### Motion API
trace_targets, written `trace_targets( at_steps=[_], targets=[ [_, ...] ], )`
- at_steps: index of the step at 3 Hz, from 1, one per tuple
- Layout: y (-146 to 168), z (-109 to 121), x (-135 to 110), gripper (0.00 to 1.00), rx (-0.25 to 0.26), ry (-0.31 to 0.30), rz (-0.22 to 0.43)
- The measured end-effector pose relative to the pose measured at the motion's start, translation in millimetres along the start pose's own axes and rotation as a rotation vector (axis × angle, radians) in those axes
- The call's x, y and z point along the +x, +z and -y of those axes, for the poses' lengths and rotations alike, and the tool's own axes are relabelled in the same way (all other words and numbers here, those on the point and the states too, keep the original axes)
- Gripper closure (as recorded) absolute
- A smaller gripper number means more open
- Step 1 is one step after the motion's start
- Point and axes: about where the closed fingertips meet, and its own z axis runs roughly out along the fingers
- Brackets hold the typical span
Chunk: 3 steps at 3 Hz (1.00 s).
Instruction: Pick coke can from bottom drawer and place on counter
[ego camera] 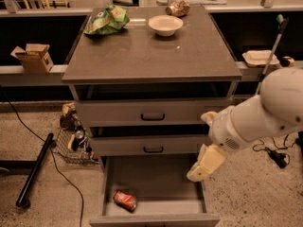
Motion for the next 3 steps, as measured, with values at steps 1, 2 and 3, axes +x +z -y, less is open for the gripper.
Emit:
trace_targets(
  at_steps=[1, 2, 3],
  targets=[
    [68.8, 5.5, 19.4, 0.00, -0.001, -0.005, 0.032],
    [127.7, 29.0, 28.4, 0.00, 0.044, -0.001, 0.081],
    [127.7, 29.0, 28.3, 0.00, 0.044, -0.001, 0.081]
  ],
)
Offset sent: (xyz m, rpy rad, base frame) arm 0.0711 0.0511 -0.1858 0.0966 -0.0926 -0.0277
